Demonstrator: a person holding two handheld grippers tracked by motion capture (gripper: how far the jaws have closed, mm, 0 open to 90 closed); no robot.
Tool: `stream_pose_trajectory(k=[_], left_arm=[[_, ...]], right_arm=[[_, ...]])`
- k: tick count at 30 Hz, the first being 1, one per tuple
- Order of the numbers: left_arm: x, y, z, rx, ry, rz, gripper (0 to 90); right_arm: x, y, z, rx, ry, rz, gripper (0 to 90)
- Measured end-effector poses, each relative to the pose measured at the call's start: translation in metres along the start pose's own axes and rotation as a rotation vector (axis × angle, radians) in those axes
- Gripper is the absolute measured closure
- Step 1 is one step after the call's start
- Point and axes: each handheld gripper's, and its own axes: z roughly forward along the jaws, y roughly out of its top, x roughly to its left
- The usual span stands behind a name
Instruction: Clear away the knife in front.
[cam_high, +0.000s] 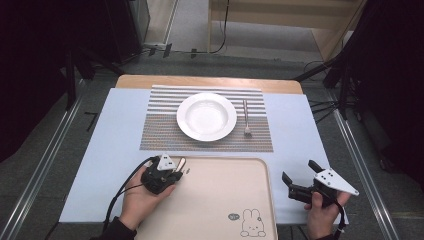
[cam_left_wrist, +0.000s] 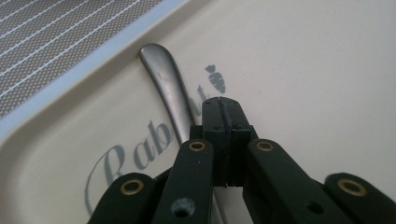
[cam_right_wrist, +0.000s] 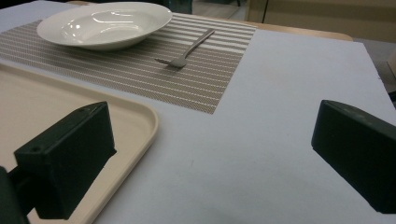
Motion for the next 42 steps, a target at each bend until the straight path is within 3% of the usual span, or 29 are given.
stream_pose_trajectory(k=[20,23,27,28,29,31,35,38,42], left_arm=[[0.022,-0.034,-0.026,-0.035,0.024,-0.075,89.6],[0.025,-0.04,-0.029,-0.077,0.02,-0.092,89.6],[0.031,-0.046,-0.04,-0.172,-0.004,-0.11,89.4],[0.033,-0.047,-0.042,-0.192,-0.008,-0.114,86.4],[0.036,-0.048,-0.044,-0.203,-0.019,-0.124,77.1],[0.042,-0.051,-0.048,-0.241,-0.052,-0.154,74.9],[0.05,-0.056,-0.057,-0.313,-0.043,-0.18,61.0],[0.051,-0.058,-0.064,-0.357,-0.005,-0.188,46.2],[0.056,-0.063,-0.074,-0.426,0.002,-0.228,38.4]], right_arm=[[0.0,0.0,0.001,0.0,0.001,-0.001,0.0],[0.0,0.0,0.001,0.002,0.001,-0.001,0.0],[0.001,0.0,0.001,0.001,0.001,-0.002,0.0],[0.001,0.0,0.001,0.001,0.002,-0.002,0.0],[0.0,0.0,0.001,0.002,0.0,0.001,0.0],[0.0,0.0,0.001,0.004,-0.001,0.002,0.0],[0.0,0.0,0.001,0.004,0.0,0.0,0.0],[0.001,0.0,0.002,0.005,0.0,-0.002,0.0],[0.0,0.0,0.002,0.005,0.0,0.0,0.0]])
